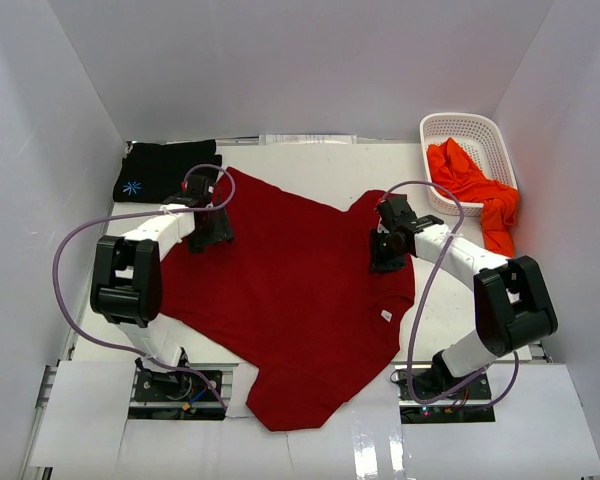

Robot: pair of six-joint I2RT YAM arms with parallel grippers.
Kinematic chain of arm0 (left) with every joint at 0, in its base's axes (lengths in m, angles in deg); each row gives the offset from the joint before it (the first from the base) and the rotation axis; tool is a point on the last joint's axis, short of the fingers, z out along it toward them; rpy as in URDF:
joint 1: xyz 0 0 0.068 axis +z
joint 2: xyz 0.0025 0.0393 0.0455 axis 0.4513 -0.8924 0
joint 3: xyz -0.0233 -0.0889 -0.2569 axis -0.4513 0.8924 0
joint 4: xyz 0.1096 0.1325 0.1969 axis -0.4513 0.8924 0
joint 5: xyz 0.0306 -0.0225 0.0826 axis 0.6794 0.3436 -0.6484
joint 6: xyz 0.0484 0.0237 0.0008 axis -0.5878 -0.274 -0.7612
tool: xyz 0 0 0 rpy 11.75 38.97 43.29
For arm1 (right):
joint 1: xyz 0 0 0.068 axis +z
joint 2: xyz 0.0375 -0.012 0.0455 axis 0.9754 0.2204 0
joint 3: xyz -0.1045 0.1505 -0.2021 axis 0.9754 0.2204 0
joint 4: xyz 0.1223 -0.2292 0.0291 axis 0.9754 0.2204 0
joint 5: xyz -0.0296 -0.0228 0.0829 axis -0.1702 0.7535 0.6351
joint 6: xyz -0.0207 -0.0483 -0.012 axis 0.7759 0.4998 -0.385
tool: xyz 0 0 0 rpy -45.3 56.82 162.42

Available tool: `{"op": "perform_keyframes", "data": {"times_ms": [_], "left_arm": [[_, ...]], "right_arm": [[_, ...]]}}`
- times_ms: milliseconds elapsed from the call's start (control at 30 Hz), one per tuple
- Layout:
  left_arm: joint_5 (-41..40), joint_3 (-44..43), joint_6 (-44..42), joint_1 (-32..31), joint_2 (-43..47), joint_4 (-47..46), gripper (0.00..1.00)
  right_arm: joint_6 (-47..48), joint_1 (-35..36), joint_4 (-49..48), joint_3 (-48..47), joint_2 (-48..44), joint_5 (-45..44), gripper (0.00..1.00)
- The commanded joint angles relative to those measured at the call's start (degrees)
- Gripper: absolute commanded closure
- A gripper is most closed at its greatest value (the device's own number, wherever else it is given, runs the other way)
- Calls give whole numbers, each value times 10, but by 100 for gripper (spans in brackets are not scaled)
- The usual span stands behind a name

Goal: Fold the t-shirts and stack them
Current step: Flatten out the tshirt

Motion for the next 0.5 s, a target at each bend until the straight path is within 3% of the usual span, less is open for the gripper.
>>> {"op": "perform_keyframes", "data": {"times_ms": [0,267,467], "left_arm": [[5,-37,12,-3,-21,-32,19],[-23,-147,-20,-11,-78,-38,18],[-38,-149,-21,-11,-105,-37,18]], "right_arm": [[1,2,-6,-19,10,-51,66],[8,1,13,-106,79,-76,66],[5,1,2,-104,123,-82,68]]}}
